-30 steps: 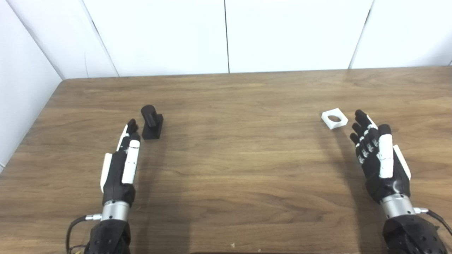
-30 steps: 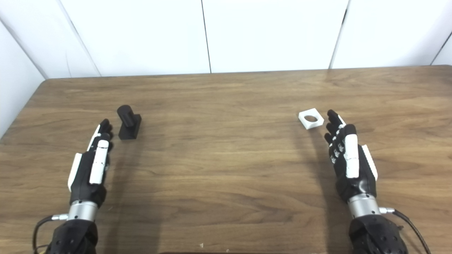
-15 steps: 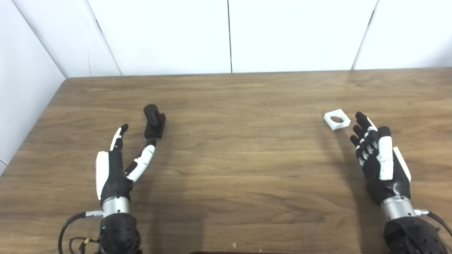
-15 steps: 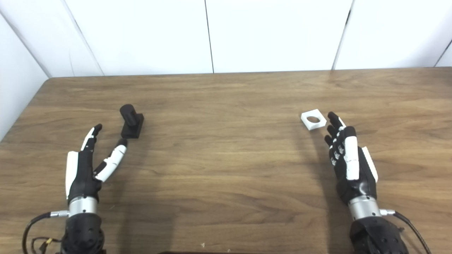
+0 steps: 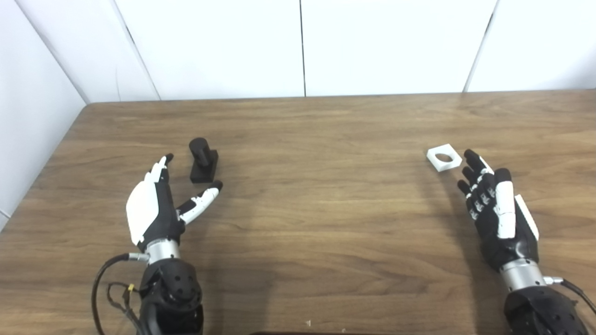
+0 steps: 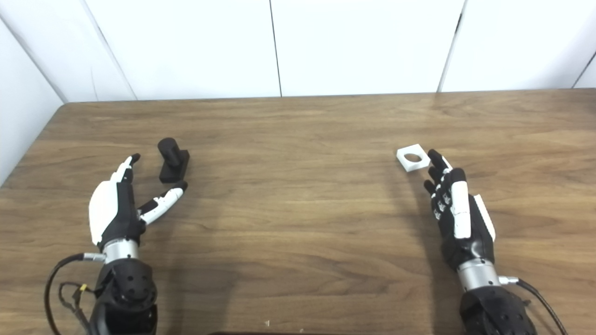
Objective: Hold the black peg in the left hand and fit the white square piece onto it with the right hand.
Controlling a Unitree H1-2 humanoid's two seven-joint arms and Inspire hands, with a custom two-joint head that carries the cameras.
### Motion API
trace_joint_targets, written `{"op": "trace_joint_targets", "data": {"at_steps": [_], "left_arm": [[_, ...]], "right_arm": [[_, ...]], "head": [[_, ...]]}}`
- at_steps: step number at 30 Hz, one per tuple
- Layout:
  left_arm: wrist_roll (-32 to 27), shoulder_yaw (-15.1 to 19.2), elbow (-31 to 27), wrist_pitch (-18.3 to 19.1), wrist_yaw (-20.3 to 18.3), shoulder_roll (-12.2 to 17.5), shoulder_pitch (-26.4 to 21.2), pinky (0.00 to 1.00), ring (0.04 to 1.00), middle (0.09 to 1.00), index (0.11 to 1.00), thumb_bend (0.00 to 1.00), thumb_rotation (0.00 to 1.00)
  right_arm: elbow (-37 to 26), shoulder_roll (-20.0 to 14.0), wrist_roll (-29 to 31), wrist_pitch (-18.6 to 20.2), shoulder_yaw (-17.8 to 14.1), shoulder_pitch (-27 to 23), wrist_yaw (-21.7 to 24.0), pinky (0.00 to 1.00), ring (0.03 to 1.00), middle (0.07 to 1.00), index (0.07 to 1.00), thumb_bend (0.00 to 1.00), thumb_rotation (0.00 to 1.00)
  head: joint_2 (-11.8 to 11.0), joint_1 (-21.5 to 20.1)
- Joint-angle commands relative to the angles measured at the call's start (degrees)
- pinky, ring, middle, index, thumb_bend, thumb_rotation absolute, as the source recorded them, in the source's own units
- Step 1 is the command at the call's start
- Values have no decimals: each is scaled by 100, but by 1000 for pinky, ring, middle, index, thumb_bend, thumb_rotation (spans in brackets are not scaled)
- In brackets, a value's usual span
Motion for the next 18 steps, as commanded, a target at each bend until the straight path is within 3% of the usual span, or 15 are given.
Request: {"op": "trace_joint_targets", "data": {"at_steps": [1,7,12,18], "left_arm": [[368,-93,34,-30,94,168,-288,1000,989,969,897,843,501],[748,-133,422,-24,1,238,-512,1000,1000,990,873,834,522],[994,-32,702,-22,-127,194,-745,1000,1000,1000,855,827,526],[1060,-98,1118,-27,37,280,-997,1000,1000,1000,837,820,504]], "right_arm": [[-61,19,-32,-297,29,79,38,985,1000,989,915,619,1000],[-3,-4,-149,-371,80,74,44,970,1000,989,914,626,1000],[26,11,-236,-450,82,75,19,875,981,979,914,628,1000],[57,21,-248,-528,83,101,42,869,975,974,915,603,1000]], "head": [[1,1],[-68,21],[-92,26],[-147,1]]}}
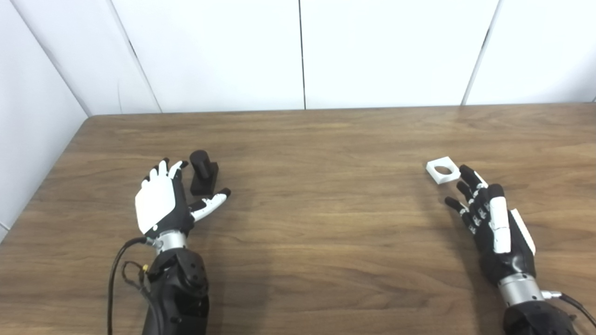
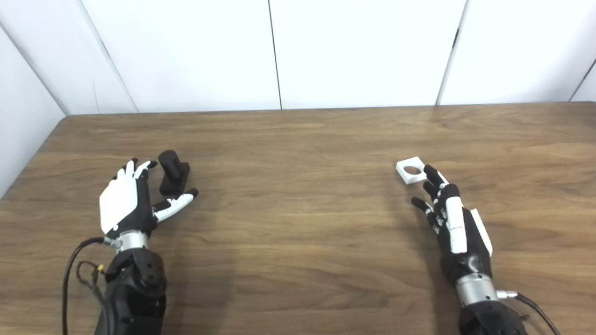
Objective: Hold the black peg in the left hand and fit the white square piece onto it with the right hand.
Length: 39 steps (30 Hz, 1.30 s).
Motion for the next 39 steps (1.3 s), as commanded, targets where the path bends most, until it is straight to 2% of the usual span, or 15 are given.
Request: {"op": "trace_joint_targets", "data": {"at_steps": [1,10,23,29,39], "left_arm": [[154,-39,103,-28,233,153,-325,1000,1000,1000,836,820,505],[86,-176,702,-32,577,265,-662,1000,1000,1000,834,823,510],[-78,-301,1338,-32,1041,430,-929,1000,1000,996,829,806,513],[-303,-309,1373,-47,1270,450,-883,1000,1000,964,753,756,428],[-270,-264,1265,-22,1213,415,-813,1000,1000,946,718,718,391]], "right_arm": [[-79,10,24,-326,25,103,58,873,976,974,915,600,1000],[-58,-33,59,-393,22,142,111,917,995,982,921,606,1000],[-112,-51,48,-392,19,220,121,893,990,981,923,609,1000],[-111,-97,162,-362,-20,224,180,944,1000,994,937,600,1000],[-107,-119,180,-329,-51,177,224,983,1000,985,932,621,1000]], "head": [[-2,1],[-6,18],[15,53],[43,87],[70,82]]}}
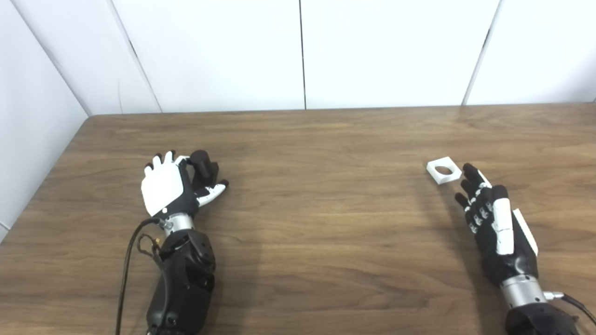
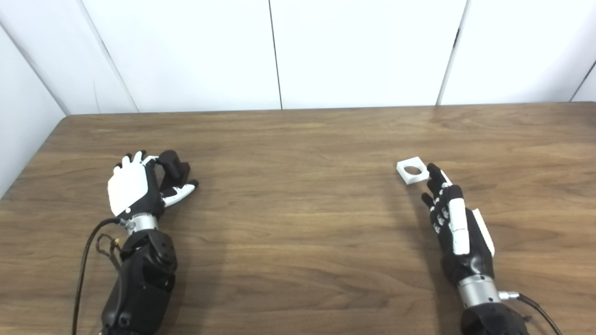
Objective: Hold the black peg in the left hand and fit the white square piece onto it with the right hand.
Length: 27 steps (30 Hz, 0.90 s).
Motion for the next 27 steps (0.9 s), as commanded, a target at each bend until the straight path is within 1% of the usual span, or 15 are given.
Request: {"op": "trace_joint_targets", "data": {"at_steps": [1,4,6,13,16,20,23,27], "left_arm": [[133,52,-149,9,77,96,-123,1000,1000,945,718,717,391],[155,56,-126,10,78,86,-123,1000,1000,944,714,716,394],[183,61,-114,10,64,71,-124,1000,1000,945,710,716,397],[435,143,-166,11,-189,1,-119,1000,1000,952,693,711,430],[463,155,-212,11,-270,-2,-101,1000,1000,960,658,710,417],[480,153,-274,10,-301,2,-70,1000,1000,960,630,701,385],[508,159,-304,10,-317,-4,-55,1000,1000,961,610,690,345],[445,132,-307,9,-245,6,-33,1000,1000,956,596,689,292]], "right_arm": [[-123,-100,57,-166,-4,127,86,985,1000,984,931,611,1000],[-131,-108,109,-144,-15,130,115,993,1000,986,932,593,1000],[-146,-118,144,-125,-20,133,139,999,1000,992,936,601,1000],[-181,-146,198,-77,-46,140,168,1000,1000,997,938,602,1000],[-177,-144,205,-78,-70,139,172,999,1000,996,934,641,992],[-198,-145,233,-46,-86,137,193,1000,1000,994,936,638,990],[-210,-159,229,-22,-88,141,204,1000,1000,994,935,659,983],[-209,-176,201,-12,-87,144,213,1000,1000,992,936,659,993]], "head": [[13,5],[8,20],[13,19],[43,64],[58,72],[80,84],[95,82],[103,91]]}}
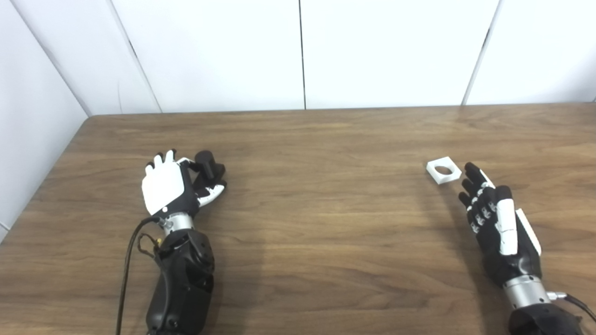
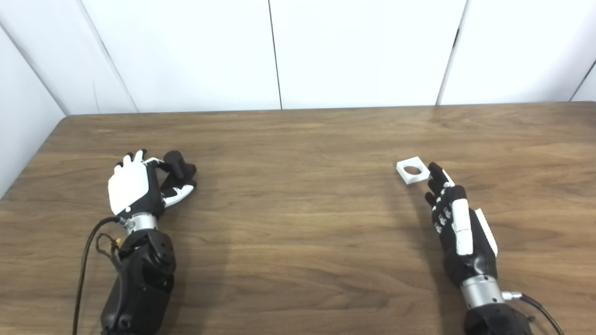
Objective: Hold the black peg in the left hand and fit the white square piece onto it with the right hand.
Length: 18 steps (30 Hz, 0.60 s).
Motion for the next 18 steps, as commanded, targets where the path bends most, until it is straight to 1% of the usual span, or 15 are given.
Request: {"op": "trace_joint_targets", "data": {"at_steps": [1,6,11,14,15,16,18], "left_arm": [[81,15,-118,23,118,77,-87,1000,1000,953,594,688,279],[70,-32,-125,21,108,106,-72,1000,1000,957,597,679,251],[-22,-98,-93,10,228,136,-55,1000,1000,957,589,681,231],[-112,-200,-87,-24,323,182,-1,1000,1000,948,571,671,202],[-163,-225,-77,-74,382,191,23,1000,1000,946,554,639,174],[-205,-246,-69,-103,426,200,38,1000,1000,943,524,577,125],[-278,-298,-93,-134,448,214,80,1000,1000,944,499,525,84]], "right_arm": [[-178,-153,44,-53,4,139,79,1000,1000,992,938,658,995],[-182,-167,55,-37,4,133,113,1000,1000,1000,945,661,999],[-158,-162,61,-44,-9,117,146,1000,1000,1000,950,684,992],[-174,-153,73,-51,-12,113,159,1000,1000,1000,954,666,995],[-180,-147,62,-50,-14,111,149,1000,1000,1000,953,664,995],[-183,-143,53,-48,-16,110,142,1000,1000,999,951,664,996],[-194,-140,54,-28,-17,110,138,1000,1000,1000,951,663,997]], "head": [[14,8],[18,13],[17,11],[18,1],[18,-4],[18,-4],[25,-6]]}}
